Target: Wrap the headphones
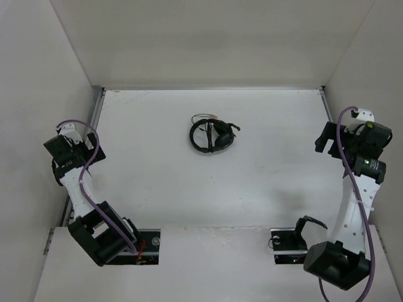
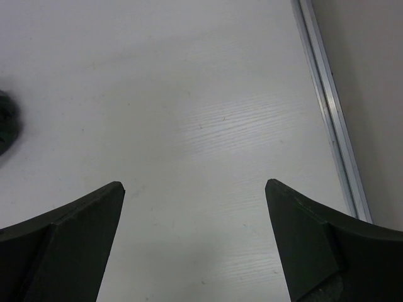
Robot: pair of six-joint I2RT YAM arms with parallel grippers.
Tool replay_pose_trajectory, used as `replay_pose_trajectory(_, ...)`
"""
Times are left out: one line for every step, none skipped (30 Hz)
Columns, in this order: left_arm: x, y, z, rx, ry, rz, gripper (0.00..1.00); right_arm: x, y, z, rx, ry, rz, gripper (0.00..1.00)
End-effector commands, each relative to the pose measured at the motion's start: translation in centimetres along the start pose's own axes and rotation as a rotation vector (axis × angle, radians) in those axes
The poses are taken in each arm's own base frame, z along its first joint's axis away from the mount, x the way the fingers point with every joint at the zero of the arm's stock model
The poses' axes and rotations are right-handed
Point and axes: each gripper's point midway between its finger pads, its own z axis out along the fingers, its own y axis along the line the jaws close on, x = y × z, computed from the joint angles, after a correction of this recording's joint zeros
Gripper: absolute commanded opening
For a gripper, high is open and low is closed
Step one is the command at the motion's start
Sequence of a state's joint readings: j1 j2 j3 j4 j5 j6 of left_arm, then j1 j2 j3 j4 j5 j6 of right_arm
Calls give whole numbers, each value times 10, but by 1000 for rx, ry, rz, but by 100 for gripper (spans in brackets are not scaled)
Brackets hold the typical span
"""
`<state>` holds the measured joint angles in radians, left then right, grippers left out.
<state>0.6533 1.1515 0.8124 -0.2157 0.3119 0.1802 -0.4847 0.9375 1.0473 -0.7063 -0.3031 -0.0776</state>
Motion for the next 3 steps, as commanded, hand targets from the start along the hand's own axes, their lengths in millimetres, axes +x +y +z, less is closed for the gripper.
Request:
replay_pose_trajectory(-24, -6, -6, 44, -105, 31, 100, -11, -4, -5, 27, -50, -19, 100)
replay_pose_trajectory(-25, -6, -7, 46, -110, 34, 100, -13, -3, -7, 23, -65, -22, 100)
replay_pose_trajectory(-25, -6, -8, 48, -113, 37, 100, -16, -3, -9, 23, -95, -31, 100)
